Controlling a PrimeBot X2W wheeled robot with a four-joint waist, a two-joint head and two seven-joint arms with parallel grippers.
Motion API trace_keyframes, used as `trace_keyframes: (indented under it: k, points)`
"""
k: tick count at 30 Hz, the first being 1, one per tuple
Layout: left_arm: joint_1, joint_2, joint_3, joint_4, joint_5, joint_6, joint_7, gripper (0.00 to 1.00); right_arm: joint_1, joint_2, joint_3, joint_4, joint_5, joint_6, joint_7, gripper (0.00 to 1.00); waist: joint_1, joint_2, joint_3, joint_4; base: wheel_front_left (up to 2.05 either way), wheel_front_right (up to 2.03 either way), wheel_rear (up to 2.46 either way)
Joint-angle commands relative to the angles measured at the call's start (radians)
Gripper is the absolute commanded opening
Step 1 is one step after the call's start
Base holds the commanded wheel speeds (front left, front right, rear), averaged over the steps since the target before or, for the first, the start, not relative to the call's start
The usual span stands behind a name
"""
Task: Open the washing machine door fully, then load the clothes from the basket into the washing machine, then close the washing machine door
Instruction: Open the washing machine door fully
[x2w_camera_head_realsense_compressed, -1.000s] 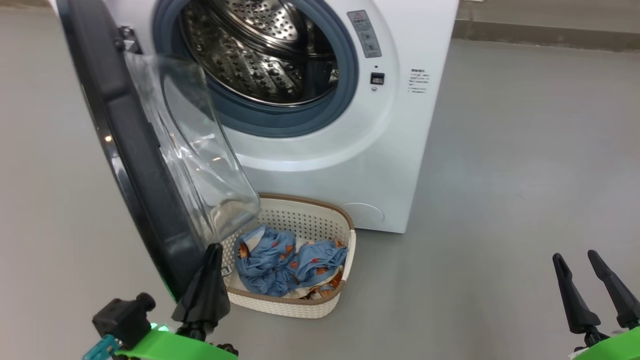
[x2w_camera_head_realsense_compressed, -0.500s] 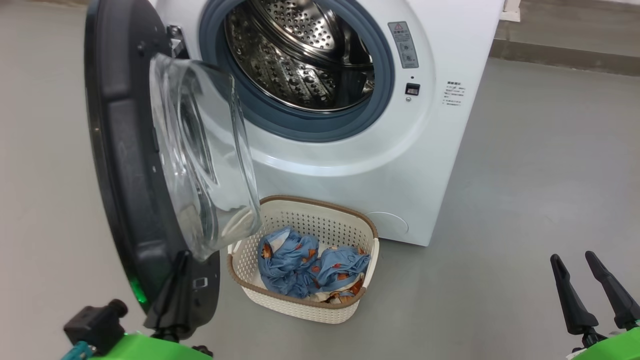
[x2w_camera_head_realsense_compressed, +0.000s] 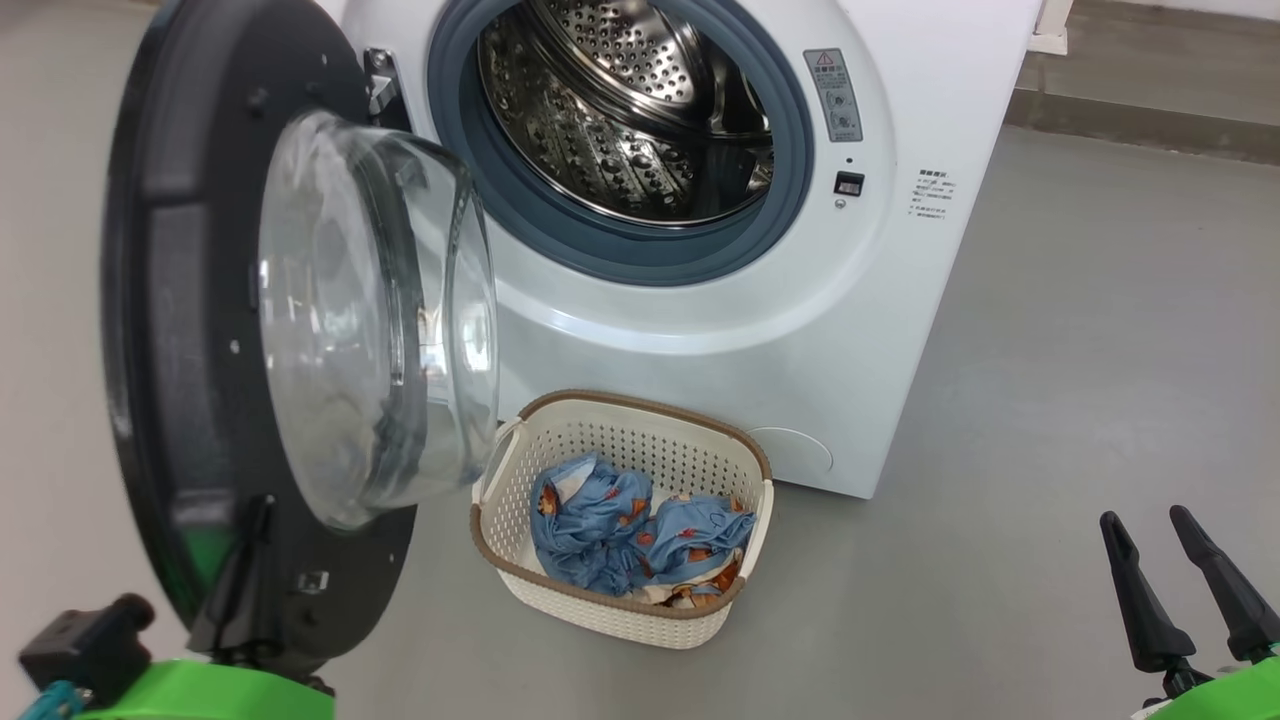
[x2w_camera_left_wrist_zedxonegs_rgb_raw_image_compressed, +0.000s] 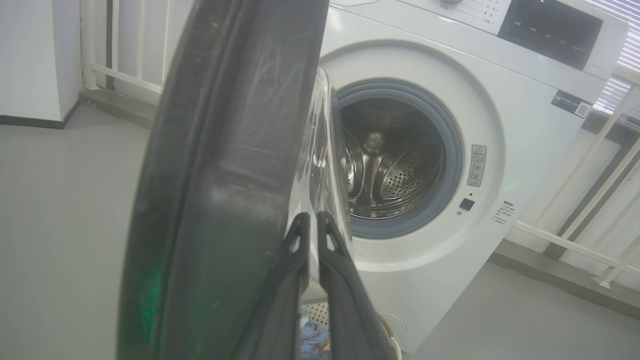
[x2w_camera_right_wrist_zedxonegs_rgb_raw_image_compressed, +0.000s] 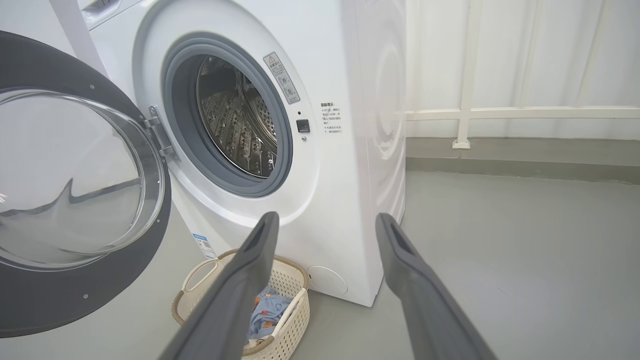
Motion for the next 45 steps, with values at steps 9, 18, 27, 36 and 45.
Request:
trace_keyframes:
  k: [9, 18, 27, 36, 45]
  points:
    - [-0.072, 0.091, 0.103, 0.034, -0.013, 0.02, -0.001, 0.0, -0.002, -0.033, 0.011, -0.028, -0.017, 0.006, -0.012, 1.0, 0.0, 0.0, 0.031, 0.01, 0.0, 0.0, 0.0]
    - [-0.123, 0.131, 0.16, 0.115, -0.026, 0.024, -0.025, 0.0, -0.022, -0.046, 0.01, -0.031, -0.021, 0.006, -0.012, 1.0, 0.0, 0.0, 0.075, 0.015, 0.0, 0.0, 0.0]
    - [-0.185, 0.165, 0.206, 0.221, -0.031, 0.019, -0.053, 0.0, -0.047, -0.057, 0.006, -0.036, -0.027, 0.006, -0.012, 1.0, 0.0, 0.0, 0.123, 0.017, 0.0, 0.0, 0.0]
    - [-0.27, 0.206, 0.26, 0.363, -0.027, -0.01, -0.08, 0.0, -0.079, -0.075, 0.008, -0.039, -0.031, 0.006, -0.012, 1.0, 0.0, 0.0, 0.176, 0.016, 0.0, 0.0, 0.0]
    - [-0.356, 0.212, 0.312, 0.482, 0.017, -0.041, -0.09, 0.0, -0.096, -0.094, -0.004, -0.045, -0.034, 0.006, -0.012, 1.0, 0.0, 0.0, 0.228, 0.02, 0.0, 0.0, 0.0]
